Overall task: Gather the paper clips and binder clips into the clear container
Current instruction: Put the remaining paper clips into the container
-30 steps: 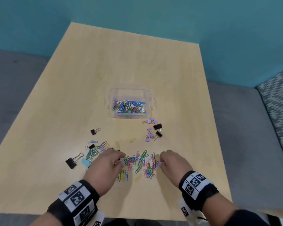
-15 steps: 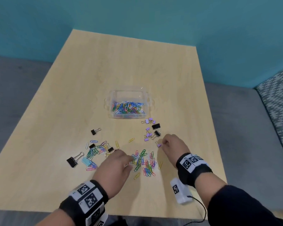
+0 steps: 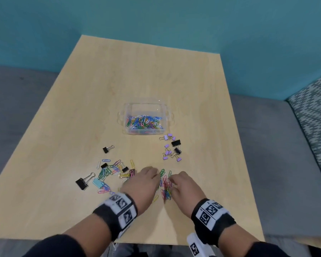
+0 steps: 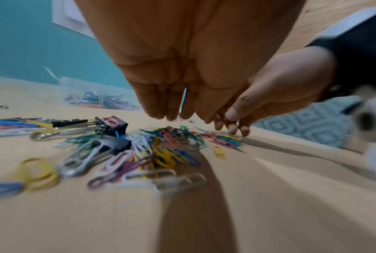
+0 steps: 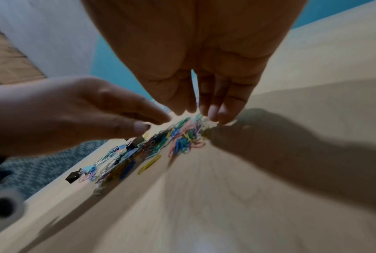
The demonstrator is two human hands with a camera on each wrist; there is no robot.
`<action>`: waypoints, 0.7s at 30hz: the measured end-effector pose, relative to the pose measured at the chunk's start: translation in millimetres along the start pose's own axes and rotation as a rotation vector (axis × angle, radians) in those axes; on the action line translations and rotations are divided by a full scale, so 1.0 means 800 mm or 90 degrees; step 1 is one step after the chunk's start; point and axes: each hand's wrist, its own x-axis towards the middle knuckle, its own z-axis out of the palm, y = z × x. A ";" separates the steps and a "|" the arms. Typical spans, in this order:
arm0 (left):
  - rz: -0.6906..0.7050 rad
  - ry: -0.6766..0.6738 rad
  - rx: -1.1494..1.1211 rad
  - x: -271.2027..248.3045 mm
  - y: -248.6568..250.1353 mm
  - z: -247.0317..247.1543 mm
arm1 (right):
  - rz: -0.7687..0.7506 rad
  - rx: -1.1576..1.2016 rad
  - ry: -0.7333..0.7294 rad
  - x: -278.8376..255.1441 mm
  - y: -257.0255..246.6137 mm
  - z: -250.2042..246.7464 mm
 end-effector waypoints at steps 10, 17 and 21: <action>-0.260 0.033 -0.199 -0.066 0.017 0.021 | -0.013 -0.086 -0.033 0.006 -0.011 0.021; -0.267 0.056 -0.163 -0.001 0.002 0.016 | -0.053 -0.105 -0.035 0.047 -0.044 0.029; -0.250 0.027 -0.123 0.001 -0.003 0.011 | -0.058 -0.142 -0.042 0.049 -0.046 0.026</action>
